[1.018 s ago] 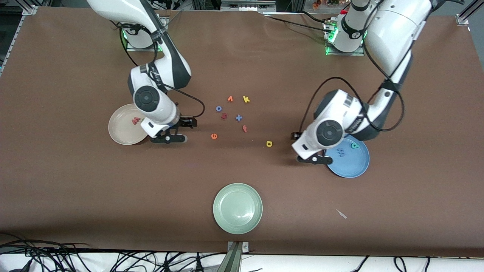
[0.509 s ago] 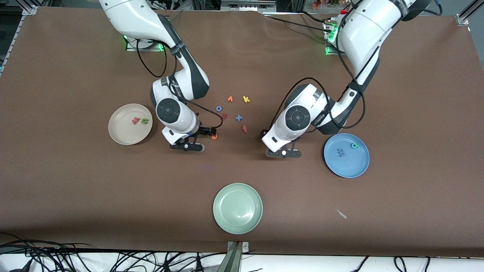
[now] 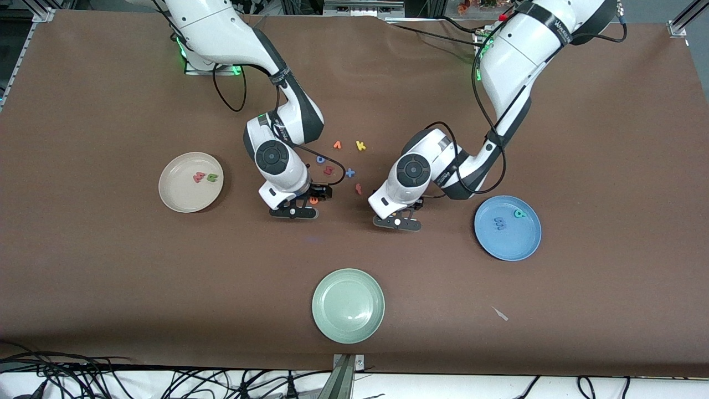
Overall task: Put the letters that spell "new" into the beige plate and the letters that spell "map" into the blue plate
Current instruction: 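Grasp the orange e with the right gripper while the left gripper grasps a, then drop the e on the white plate while the left gripper drops a on blue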
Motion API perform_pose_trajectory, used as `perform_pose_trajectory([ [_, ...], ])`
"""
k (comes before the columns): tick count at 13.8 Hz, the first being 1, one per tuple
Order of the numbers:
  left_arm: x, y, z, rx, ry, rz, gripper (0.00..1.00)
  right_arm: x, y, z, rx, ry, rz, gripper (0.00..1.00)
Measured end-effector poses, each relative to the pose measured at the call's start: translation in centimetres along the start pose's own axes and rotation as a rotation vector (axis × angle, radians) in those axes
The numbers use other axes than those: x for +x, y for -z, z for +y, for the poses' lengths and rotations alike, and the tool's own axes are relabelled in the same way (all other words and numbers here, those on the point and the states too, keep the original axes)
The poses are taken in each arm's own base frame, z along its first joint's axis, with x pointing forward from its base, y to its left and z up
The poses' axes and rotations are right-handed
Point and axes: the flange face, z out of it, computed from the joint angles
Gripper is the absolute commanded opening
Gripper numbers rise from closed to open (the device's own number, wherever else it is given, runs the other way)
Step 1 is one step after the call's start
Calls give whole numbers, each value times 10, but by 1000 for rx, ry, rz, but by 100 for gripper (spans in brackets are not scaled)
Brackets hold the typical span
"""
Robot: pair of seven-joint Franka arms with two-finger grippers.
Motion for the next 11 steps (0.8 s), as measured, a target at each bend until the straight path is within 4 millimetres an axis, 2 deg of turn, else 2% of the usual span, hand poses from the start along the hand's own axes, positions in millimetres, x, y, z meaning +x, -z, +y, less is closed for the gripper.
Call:
perform_pose_trajectory([
  [2,-2,-4,3,18,-24,10,67,0,-8,-1,1,2,11,96],
  [4,-2,-6,3,23,-30,11,60,0,-12,-1,0,2,14,89],
  [5,-2,-7,2,30,-36,14,59,0,-13,0,0,2,15,81],
  [6,-2,-8,2,36,-41,16,53,0,-13,-1,1,2,15,74],
  [7,-2,-9,1,38,-42,16,45,0,-13,-1,1,3,16,69],
  [8,-2,-10,1,39,-42,16,28,0,-13,-1,1,3,16,65],
  [9,-1,-10,1,40,-42,16,17,0,-13,-1,1,3,16,65],
  [11,1,-8,-1,40,-40,21,10,0,-14,-1,0,3,15,61],
])
